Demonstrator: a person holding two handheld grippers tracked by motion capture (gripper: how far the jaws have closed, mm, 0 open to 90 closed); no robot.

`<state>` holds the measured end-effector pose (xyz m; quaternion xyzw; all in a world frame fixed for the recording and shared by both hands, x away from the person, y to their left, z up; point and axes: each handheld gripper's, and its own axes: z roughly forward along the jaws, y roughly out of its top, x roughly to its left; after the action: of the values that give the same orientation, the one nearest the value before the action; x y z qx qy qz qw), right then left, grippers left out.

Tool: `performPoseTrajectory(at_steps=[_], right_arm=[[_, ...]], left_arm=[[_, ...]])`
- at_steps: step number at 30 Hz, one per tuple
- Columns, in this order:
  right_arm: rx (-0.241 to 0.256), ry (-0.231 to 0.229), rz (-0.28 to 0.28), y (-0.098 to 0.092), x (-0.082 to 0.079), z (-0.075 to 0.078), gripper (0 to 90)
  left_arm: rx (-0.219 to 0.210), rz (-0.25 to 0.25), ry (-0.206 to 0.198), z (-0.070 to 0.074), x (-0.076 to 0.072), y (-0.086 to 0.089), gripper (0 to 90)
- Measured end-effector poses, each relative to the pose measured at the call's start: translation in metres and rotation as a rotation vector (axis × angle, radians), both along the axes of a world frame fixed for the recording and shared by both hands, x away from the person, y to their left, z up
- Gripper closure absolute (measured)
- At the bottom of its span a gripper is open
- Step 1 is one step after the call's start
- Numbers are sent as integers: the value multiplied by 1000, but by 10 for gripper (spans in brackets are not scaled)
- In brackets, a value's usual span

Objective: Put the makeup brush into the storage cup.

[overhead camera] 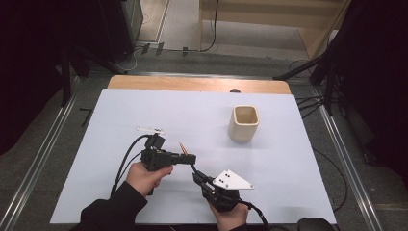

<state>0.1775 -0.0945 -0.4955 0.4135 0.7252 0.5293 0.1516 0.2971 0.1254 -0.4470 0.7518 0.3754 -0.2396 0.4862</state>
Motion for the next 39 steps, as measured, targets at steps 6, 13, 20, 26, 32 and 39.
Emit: performPoseTrajectory(at_steps=[6, 13, 20, 26, 32, 39], right_arm=[[-16, -8, 9, 1, 0, 1, 843], [-70, -27, 36, 8, 1, 5, 640], [-35, 14, 55, -1, 8, 7, 465], [-45, 64, 133, -8, 18, 13, 414], [-29, 110, 206, -11, 29, 17, 377], [-95, 174, 292, -7, 45, 26, 353]], left_arm=[[-5, -12, 18, 0, 1, 1, 841], [18, -15, -4, 2, 0, 1, 840], [61, -8, -44, 6, 3, 6, 840], [81, -15, -74, 9, 4, 9, 840], [97, -19, -86, 10, 4, 12, 840], [112, -37, -92, 13, 7, 17, 839]])
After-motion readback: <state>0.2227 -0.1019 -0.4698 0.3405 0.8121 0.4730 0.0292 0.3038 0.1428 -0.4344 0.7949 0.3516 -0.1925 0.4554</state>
